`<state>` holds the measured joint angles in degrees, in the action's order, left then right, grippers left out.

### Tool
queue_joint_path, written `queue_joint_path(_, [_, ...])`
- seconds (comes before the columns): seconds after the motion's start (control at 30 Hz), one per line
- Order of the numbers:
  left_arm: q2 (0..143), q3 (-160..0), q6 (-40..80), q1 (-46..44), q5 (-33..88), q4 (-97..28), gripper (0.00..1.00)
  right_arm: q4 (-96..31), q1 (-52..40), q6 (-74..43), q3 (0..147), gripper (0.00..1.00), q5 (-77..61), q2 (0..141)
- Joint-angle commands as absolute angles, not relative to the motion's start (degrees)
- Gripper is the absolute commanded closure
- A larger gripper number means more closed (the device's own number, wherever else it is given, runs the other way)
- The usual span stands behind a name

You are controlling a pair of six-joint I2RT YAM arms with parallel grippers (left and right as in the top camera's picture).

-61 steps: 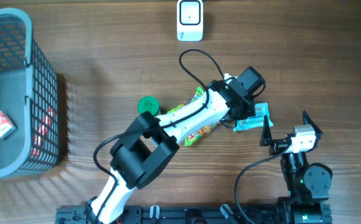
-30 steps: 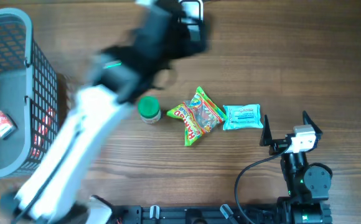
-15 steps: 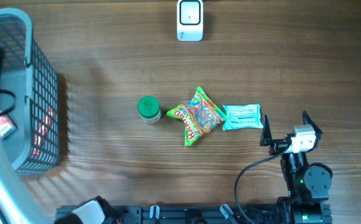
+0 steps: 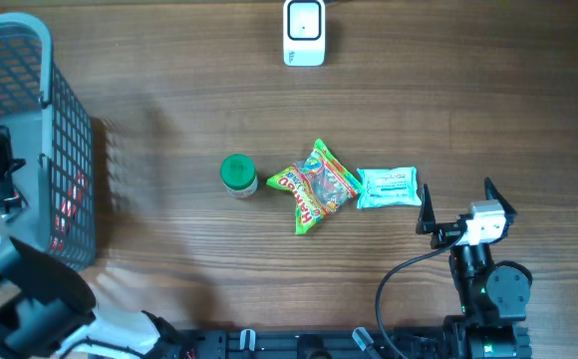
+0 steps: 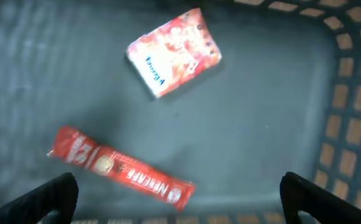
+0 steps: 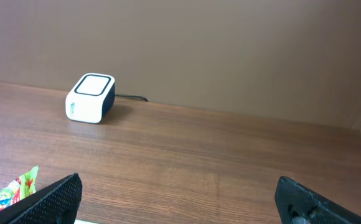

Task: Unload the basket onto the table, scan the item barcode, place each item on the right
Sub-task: 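Reach the left gripper into the basket and grasp the tissue pack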

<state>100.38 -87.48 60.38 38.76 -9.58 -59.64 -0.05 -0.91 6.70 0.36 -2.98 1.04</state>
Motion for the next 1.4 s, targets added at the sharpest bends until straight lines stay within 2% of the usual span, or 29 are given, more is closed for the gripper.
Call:
queue_joint_path(0.0, [104.0,-85.7,62.4,39.3,-11.6,-57.1,0.0,0.0,-0.8,6.0,0.3,0.0,-3.0,0.6])
queue_joint_path(0.53, [112.5,-84.1,64.1,42.8,-15.6,-50.7,0.0,0.0,-0.8,6.0,0.3,0.0,-3.0,0.6])
queue_joint_path(0.77, [116.1,-81.6,64.1,43.5,-15.5,-47.3,0.11,0.0,-0.8,6.0,0.3,0.0,-3.0,0.6])
queue_joint_path(0.8, [116.5,-81.5,64.1,43.5,-15.6,-47.2,0.16,0.0,-0.8,6.0,0.3,0.0,-3.0,0.6])
queue_joint_path(0.83, [116.9,-81.5,64.1,43.5,-15.5,-47.0,0.26,0.0,-0.8,6.0,0.3,0.0,-3.0,0.6])
queue_joint_path(0.87, [117.0,-81.5,64.1,43.5,-15.5,-46.9,0.41,0.0,-0.8,6.0,0.3,0.0,-3.0,0.6])
queue_joint_path(0.9, [117.0,-81.5,64.1,43.5,-15.6,-46.8,0.62,0.0,-0.8,6.0,0.3,0.0,-3.0,0.6])
queue_joint_path(0.97, [116.6,-81.5,64.1,43.5,-15.5,-46.8,0.87,0.0,-0.8,6.0,0.3,0.0,-3.0,0.6])
queue_joint_path(1.0, [116.3,-81.5,63.9,43.5,-15.5,-46.8,0.94,0.0,-0.8,6.0,0.3,0.0,-3.0,0.6])
queue_joint_path(1.23, [109.4,-82.4,63.2,43.5,-13.8,-47.8,0.96,0.0,-0.8,6.0,0.3,0.0,-3.0,0.6])
queue_joint_path(1.37, [101.4,-84.6,63.1,43.5,-8.1,-49.2,0.96,0.0,-0.8,6.0,0.3,0.0,-3.0,0.6])
